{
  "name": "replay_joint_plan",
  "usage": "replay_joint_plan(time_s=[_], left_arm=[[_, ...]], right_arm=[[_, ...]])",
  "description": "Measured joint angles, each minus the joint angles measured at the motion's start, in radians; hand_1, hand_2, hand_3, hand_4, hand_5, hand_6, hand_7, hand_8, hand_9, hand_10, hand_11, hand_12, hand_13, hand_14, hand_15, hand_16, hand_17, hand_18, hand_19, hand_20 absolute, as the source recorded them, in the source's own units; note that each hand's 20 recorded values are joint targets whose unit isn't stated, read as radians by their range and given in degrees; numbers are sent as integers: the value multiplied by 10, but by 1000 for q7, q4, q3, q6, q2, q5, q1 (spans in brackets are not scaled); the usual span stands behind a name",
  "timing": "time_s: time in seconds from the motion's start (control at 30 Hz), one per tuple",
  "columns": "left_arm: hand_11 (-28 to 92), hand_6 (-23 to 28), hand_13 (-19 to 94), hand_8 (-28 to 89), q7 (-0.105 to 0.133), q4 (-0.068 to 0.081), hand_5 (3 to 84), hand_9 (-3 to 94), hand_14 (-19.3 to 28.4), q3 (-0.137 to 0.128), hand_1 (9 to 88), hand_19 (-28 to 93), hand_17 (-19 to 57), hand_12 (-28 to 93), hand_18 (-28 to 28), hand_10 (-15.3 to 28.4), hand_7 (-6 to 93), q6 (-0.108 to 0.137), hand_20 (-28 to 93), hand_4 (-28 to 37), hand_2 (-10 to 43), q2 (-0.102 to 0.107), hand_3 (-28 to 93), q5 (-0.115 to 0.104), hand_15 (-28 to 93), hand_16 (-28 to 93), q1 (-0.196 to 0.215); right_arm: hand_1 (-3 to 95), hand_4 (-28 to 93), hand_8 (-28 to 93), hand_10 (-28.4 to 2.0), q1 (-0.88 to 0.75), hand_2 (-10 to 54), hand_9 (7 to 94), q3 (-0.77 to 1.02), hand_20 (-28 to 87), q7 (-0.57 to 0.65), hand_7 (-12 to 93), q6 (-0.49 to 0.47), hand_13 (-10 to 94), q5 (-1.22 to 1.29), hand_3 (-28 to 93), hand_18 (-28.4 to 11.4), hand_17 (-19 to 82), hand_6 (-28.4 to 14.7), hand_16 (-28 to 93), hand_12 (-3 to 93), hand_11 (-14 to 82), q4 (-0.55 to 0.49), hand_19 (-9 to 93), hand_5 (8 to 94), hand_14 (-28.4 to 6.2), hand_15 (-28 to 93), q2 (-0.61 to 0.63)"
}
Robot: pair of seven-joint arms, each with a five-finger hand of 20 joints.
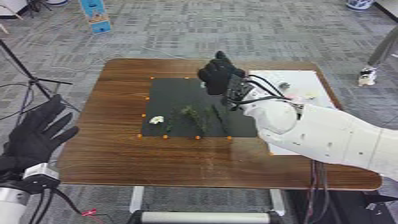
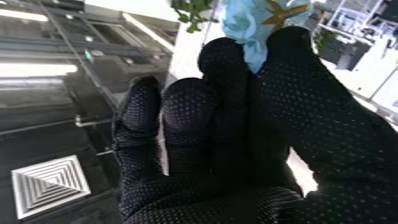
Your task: Arrange flowers
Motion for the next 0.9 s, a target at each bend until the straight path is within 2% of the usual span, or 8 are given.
replay_joint_plan(time_s=[0.2,0.63,0.9], left_arm=[[98,16,128,-90,-1,1,224,164,127,7,286,363,-123,183,198,82,154,-1,66,-283,-95,3,572,17,92,44,-9],[98,16,129,-90,1,18,226,165,125,31,285,362,-122,181,196,82,154,-1,67,-283,-95,29,574,24,92,44,-57],[99,17,130,-90,8,15,226,165,125,27,287,362,-122,180,196,82,153,-5,67,-283,-95,35,573,27,92,44,-59]], right_arm=[[511,-283,3,-64,12,-95,728,-7,529,-52,523,12,583,19,788,-171,274,48,522,610,348,146,759,677,-63,711,-120],[508,-283,-46,-66,21,-95,714,-68,530,-59,496,-2,577,34,789,-167,268,56,524,618,344,281,749,714,-61,708,-281],[507,-283,-56,-67,31,-95,705,-95,533,-38,477,-2,575,38,785,-167,263,59,522,616,345,314,745,729,-62,711,-341]])
